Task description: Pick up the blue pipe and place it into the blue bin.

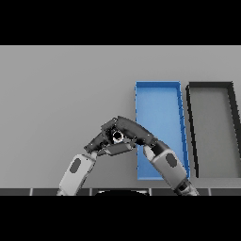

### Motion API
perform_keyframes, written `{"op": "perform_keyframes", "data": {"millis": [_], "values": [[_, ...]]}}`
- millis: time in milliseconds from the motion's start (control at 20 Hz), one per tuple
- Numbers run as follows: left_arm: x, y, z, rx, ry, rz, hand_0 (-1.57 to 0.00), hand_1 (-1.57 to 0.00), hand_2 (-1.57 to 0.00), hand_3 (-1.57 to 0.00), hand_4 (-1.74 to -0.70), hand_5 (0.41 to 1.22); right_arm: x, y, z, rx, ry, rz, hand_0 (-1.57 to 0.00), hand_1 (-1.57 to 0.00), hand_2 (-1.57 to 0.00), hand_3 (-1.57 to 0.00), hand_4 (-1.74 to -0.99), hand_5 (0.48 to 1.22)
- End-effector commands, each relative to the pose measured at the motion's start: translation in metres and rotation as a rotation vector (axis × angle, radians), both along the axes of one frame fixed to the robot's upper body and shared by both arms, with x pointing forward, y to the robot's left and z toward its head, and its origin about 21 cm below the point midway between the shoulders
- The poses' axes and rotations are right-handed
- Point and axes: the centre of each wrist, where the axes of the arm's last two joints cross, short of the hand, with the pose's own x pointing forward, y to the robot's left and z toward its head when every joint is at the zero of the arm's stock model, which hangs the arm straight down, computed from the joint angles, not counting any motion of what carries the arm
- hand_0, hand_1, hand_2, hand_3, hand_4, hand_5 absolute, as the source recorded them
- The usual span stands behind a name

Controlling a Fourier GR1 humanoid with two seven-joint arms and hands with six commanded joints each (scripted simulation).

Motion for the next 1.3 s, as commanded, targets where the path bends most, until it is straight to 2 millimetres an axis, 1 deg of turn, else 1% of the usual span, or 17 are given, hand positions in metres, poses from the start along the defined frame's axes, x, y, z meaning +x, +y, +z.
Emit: {"op": "perform_keyframes", "data": {"millis": [0,100,150,200,350,500,550,600,650,700,800,900,950,1050,1150,1200,1250], "values": [[0.0,0.003,-0.004,-0.004,0.003,-0.005,-1.57,-1.57,-1.57,-1.5,-1.7,1.221,0.0,-0.001,-0.003,-0.01,0.008,-0.002,-1.34,-1.34,-1.35,-1.19,-1.628,0.856],[0.002,0.003,-0.002,-0.001,0.014,-0.007,-1.57,-1.57,-1.57,-1.46,-1.71,1.221,0.001,0.004,-0.006,0.007,-0.025,0.005,-1.43,-1.43,-1.43,-1.3,-1.665,0.987],[0.001,0.0,-0.003,-0.004,0.017,-0.007,-1.57,-1.57,-1.57,-1.44,-1.72,1.221,0.0,-0.001,-0.007,0.01,-0.036,0.006,-1.45,-1.45,-1.46,-1.36,-1.68,1.034],[0.001,0.0,-0.002,-0.005,0.007,-0.008,-1.57,-1.57,-1.57,-1.44,-1.72,1.221,-0.001,0.004,-0.006,0.015,-0.05,0.022,-1.48,-1.48,-1.48,-1.4,-1.692,1.071],[0.002,0.002,-0.001,0.011,-0.001,0.005,-1.57,-1.57,-1.57,-1.43,-1.73,1.221,-0.001,0.001,-0.008,0.046,-0.056,0.02,-1.52,-1.52,-1.53,-1.48,-1.716,1.144],[0.002,0.004,0.002,0.022,-0.022,0.023,-1.57,-1.57,-1.57,-1.42,-1.73,1.221,-0.003,0.007,-0.009,0.076,-0.065,0.001,-1.55,-1.55,-1.55,-1.53,-1.728,1.182],[0.001,0.006,0.001,0.033,-0.053,0.039,-1.57,-1.57,-1.57,-1.45,-1.72,1.221,-0.004,0.006,-0.01,0.083,-0.08,-0.001,-1.55,-1.55,-1.55,-1.54,-1.731,1.19],[0.001,0.007,0.004,0.059,-0.069,0.051,-1.46,-1.34,-1.29,-1.17,-1.6,1.221,-0.004,0.003,-0.009,0.091,-0.091,-0.011,-1.56,-1.56,-1.56,-1.54,-1.733,1.196],[0.001,0.01,0.005,0.069,-0.063,0.033,-1.17,-1.07,-1.03,-0.93,-1.47,1.221,-0.004,0.005,-0.006,0.078,-0.082,-0.015,-1.56,-1.56,-1.56,-1.55,-1.734,1.201],[0.002,0.011,0.003,0.077,-0.06,0.001,-0.94,-0.86,-0.83,-0.75,-1.37,1.221,-0.006,0.007,-0.006,0.06,-0.064,-0.021,-1.56,-1.56,-1.56,-1.55,-1.736,1.205],[0.003,0.015,0.002,0.113,-0.07,-0.037,-0.6,-0.55,-0.53,-0.48,-1.21,1.221,-0.007,0.01,-0.006,0.05,-0.042,-0.033,-1.56,-1.56,-1.56,-1.56,-1.738,1.211],[0.003,0.014,0.003,0.142,-0.075,-0.027,-0.38,-0.35,-0.34,-0.3,-1.08,1.029,-0.007,0.011,-0.004,0.033,-0.033,-0.041,-1.57,-1.57,-1.57,-1.56,-1.739,1.214],[0.003,0.019,0.002,0.134,-0.061,-0.017,-0.31,-0.28,-0.27,-0.24,-1.05,0.938,-0.009,0.011,-0.003,0.041,-0.044,-0.043,-1.57,-1.57,-1.57,-1.56,-1.739,1.216],[0.002,0.016,0.003,0.141,-0.038,-0.01,-0.2,-0.18,-0.17,-0.16,-1.0,0.77,-0.012,0.011,-0.006,0.023,-0.052,-0.047,-1.57,-1.57,-1.57,-1.57,-1.74,1.218],[0.002,0.013,0.001,0.144,0.0,0.002,-0.12,-0.11,-0.11,-0.1,-0.97,0.647,-0.011,0.01,-0.007,0.034,-0.056,-0.056,-1.57,-1.57,-1.57,-1.57,-1.74,1.219],[0.002,0.015,-0.001,0.14,0.016,0.006,-0.1,-0.09,-0.09,-0.08,-0.97,0.603,-0.009,0.01,-0.01,0.03,-0.04,-0.061,-1.57,-1.57,-1.57,-1.57,-1.74,1.219],[0.004,0.014,0.002,0.14,0.001,0.007,-0.08,-0.07,-0.07,-0.06,-0.97,0.567,-0.01,0.012,-0.007,0.051,-0.034,-0.053,-1.57,-1.57,-1.57,-1.57,-1.741,1.22]]}}
